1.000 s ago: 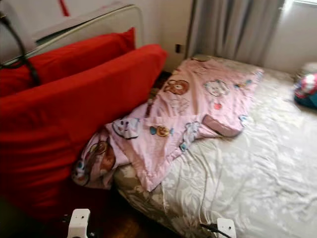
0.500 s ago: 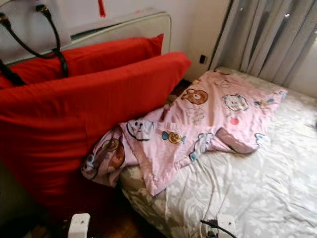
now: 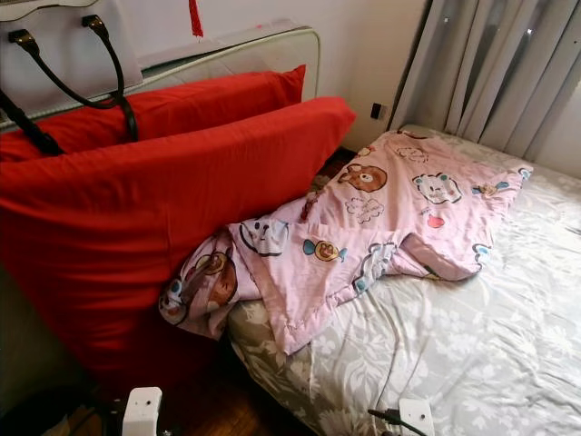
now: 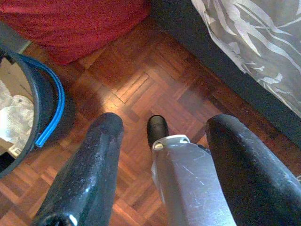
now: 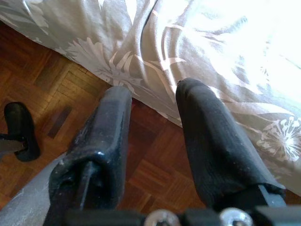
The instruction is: Clean up the room
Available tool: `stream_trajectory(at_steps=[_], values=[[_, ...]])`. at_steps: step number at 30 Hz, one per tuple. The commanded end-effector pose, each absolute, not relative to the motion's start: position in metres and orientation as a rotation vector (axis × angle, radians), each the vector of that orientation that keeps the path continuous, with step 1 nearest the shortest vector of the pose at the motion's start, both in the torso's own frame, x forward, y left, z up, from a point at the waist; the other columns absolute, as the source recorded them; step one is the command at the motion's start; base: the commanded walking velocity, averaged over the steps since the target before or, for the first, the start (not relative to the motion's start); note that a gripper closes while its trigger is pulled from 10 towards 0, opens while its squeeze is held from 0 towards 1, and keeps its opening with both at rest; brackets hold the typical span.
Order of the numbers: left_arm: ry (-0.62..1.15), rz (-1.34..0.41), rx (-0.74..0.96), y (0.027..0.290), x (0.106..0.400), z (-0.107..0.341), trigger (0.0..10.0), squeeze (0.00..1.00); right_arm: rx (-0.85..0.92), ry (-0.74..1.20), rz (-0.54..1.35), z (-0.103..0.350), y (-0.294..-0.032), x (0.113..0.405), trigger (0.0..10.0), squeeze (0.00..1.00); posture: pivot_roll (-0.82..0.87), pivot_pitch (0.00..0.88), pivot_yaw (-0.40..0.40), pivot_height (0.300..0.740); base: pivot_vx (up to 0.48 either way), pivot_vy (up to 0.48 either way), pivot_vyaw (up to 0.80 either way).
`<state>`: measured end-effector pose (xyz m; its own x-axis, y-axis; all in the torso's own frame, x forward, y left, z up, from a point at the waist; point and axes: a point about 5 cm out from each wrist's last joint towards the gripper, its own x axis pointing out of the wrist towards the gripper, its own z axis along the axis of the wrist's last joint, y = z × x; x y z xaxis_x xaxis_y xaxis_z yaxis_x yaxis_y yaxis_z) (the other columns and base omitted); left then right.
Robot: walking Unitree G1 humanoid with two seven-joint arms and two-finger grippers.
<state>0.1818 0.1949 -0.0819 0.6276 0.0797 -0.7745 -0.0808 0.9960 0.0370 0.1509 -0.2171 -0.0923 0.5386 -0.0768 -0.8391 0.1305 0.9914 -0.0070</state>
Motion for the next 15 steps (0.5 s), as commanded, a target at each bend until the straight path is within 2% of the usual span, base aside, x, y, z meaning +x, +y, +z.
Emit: stream_trajectory(at_steps=[1,11,15], values=[[0.906,0.085,0.005,0.1951,0.1780,-0.0839,10.0,0.00,0.061,0.992,-0.130,-0.0917,-0.2187,0.1517,10.0,0.00,-0.03,0.000,-0.060,0.740,0.000,0.000,0.00],[0.914,0.083,0.011,0.1965,0.1763,-0.0846,10.0,0.00,0.064,0.994,-0.128,-0.0922,-0.2176,0.1512,10.0,0.00,-0.03,0.000,-0.052,0.740,0.000,0.000,0.00],[0.915,0.082,0.012,0.1970,0.1758,-0.0847,10.0,0.00,0.065,0.994,-0.129,-0.0923,-0.2172,0.1511,10.0,0.00,-0.03,0.000,-0.051,0.740,0.000,0.248,0.00]])
